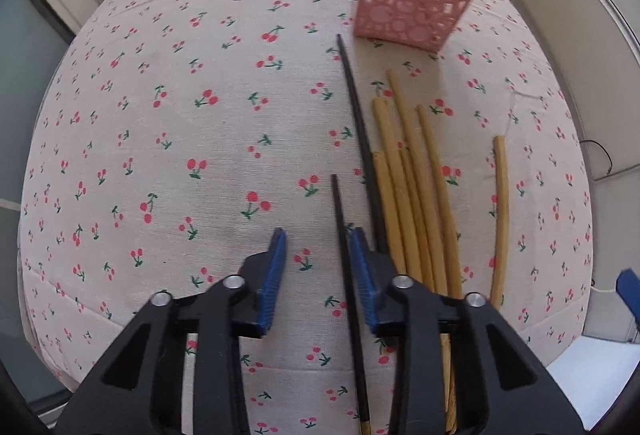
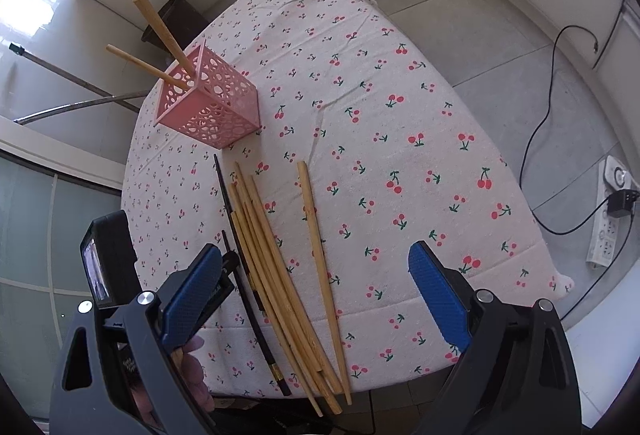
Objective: Organize utensils
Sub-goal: 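Grasp a black chopstick with the left gripper while the right gripper grasps the other black chopstick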
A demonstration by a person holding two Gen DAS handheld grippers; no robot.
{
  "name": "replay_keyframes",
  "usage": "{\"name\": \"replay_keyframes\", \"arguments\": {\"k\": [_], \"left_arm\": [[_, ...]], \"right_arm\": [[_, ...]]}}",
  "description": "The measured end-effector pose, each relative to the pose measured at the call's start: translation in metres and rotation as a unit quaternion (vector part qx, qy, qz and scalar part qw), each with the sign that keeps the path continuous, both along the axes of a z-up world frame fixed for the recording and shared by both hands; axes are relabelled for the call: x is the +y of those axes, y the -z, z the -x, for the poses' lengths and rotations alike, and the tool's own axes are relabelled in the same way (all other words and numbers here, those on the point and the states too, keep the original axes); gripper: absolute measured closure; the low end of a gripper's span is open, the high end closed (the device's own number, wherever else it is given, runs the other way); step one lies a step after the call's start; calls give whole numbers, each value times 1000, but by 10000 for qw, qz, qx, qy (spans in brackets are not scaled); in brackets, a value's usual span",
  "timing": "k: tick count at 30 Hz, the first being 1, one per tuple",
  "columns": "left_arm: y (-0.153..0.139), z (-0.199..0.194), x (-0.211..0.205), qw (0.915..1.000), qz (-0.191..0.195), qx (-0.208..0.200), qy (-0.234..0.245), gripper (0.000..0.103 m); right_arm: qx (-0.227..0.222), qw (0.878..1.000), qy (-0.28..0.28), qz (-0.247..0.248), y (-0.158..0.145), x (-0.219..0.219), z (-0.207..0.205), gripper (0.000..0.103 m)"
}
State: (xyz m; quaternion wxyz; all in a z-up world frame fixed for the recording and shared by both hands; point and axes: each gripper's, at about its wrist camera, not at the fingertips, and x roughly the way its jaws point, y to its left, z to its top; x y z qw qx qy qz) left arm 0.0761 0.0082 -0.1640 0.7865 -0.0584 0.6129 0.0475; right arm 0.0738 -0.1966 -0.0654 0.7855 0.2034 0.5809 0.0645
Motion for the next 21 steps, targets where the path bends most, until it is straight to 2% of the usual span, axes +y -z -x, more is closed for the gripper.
{"name": "replay_keyframes", "arguments": {"k": [1,2,6,9,12,15,18,20,21], "left_arm": [[0,1,-2,10000,39,-17,32,86],[1,2,0,10000,64,-25,34,97],[-3,9,35,9985,367,-68,-397,100],[-29,15,78,9933,637,-398,-882,100],[-71,26,116,9846,762,-986,-1224,100],[-117,33,140,9735,878,-1582,-1397,100],[-150,36,154,9664,741,-1989,-1448,100],[-164,42,163,9633,480,-2185,-1483,100],[-169,43,167,9620,410,-2243,-1502,99]], "right_arm": [[-34,10000,-30,44,-1,2,0,11],[-98,9998,-97,119,-2,7,-1,11],[-501,9947,-609,666,-5,46,-3,11],[-1002,9756,-1230,1519,-4,98,-5,11],[-1323,9520,-1731,2151,3,151,-15,12],[-1182,9387,-1972,2569,22,192,-33,16],[-879,9297,-2079,2910,46,219,-50,22],[-789,9296,-2084,2934,57,230,-59,26],[-726,9335,-2087,2823,61,233,-65,27]]}}
